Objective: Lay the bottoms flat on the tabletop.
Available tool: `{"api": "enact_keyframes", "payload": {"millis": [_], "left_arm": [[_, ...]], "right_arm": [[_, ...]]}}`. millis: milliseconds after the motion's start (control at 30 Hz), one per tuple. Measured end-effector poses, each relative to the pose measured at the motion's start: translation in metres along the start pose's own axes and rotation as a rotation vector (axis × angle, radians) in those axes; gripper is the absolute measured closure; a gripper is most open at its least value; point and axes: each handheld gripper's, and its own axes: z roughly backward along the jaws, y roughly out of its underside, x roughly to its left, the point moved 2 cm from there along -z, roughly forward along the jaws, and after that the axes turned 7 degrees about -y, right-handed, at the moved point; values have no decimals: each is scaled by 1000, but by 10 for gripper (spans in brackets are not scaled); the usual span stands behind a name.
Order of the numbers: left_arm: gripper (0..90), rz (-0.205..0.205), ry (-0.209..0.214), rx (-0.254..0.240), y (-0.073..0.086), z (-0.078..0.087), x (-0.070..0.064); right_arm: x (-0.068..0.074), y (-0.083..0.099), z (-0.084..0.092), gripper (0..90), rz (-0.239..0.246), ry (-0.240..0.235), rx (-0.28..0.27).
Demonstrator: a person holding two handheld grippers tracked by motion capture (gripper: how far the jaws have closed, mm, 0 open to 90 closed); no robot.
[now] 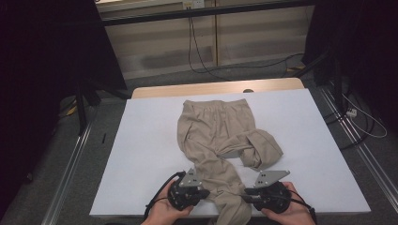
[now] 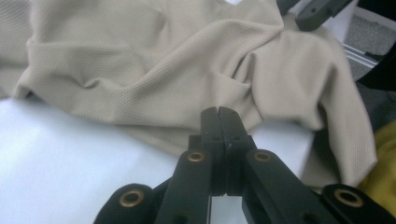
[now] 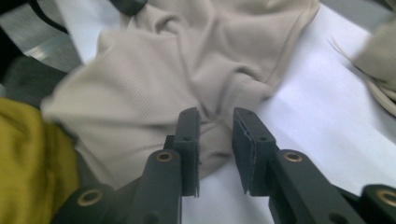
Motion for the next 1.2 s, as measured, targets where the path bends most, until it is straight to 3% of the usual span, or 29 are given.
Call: {"api": "enact_keyframes", "payload": {"millis": [167,267,367,500,567,633,667,733,800,900,1067,1167,1200], "left_arm": [[900,29,-8,-33,7,18,5],[892,39,-15,-59,4,20,9],[855,48,-26,-57,3,12,11],[803,26,-31,-34,2,-1,13],[764,24,-25,-18,2,-8,11],[733,-10,-35,-15,0,-12,8],[721,-23,-41,-20,-2,-13,6],[695,-24,-47,-28,-3,-15,4],[661,-28,-48,-33,-3,-14,3],[622,-19,-52,-49,-4,-10,6],[718,1,-45,-71,-2,0,11],[748,0,-42,-72,-3,-2,10],[745,-10,-40,-74,-4,-4,9]], "right_arm": [[7,-18,-6,686,44,-1,-59],[5,-33,-14,648,88,25,-66],[-2,-46,-20,634,87,15,-81],[-6,-51,-34,604,96,-6,-71],[-5,-45,-43,595,103,-25,-47],[-4,-39,-50,604,124,-16,1],[-3,-38,-50,629,114,-13,-14],[-3,-39,-46,813,113,-1,14],[-5,-37,-40,862,128,30,39],[-11,-30,-31,872,92,43,43],[-16,-18,-14,860,55,54,62],[-18,-16,-9,759,46,67,67],[-19,-18,-8,714,37,76,46]]}}
